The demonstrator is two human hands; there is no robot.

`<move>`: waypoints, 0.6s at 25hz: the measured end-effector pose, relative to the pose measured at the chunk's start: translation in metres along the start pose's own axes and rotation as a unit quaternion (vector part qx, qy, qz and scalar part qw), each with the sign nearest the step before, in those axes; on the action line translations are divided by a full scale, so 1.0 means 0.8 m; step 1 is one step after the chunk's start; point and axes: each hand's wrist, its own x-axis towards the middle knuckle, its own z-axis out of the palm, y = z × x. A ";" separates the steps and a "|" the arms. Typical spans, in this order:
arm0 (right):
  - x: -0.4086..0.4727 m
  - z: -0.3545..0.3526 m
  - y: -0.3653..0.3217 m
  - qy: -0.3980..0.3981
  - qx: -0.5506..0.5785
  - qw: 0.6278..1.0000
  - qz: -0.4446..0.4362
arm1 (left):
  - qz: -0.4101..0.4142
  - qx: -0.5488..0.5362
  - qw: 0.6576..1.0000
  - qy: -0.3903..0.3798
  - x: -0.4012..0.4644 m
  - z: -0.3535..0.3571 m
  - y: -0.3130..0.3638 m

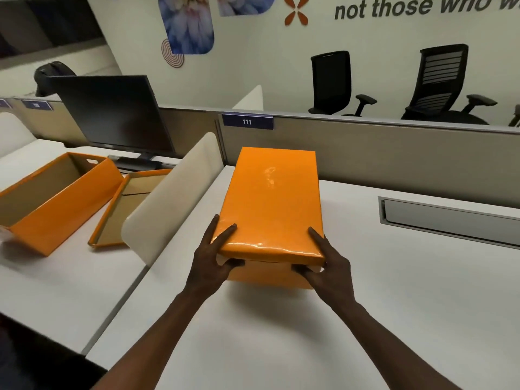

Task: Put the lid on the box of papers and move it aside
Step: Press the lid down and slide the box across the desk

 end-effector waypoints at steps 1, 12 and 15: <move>0.014 0.023 -0.009 0.001 0.001 1.000 -0.003 | 0.000 0.012 1.000 -0.005 0.013 -0.018 -0.017; 0.084 0.188 -0.063 0.000 0.016 1.000 0.018 | -0.042 0.101 0.993 -0.033 0.085 -0.124 -0.147; 0.097 0.210 -0.074 -0.009 0.003 1.000 0.019 | -0.057 0.107 0.992 -0.022 0.092 -0.135 -0.167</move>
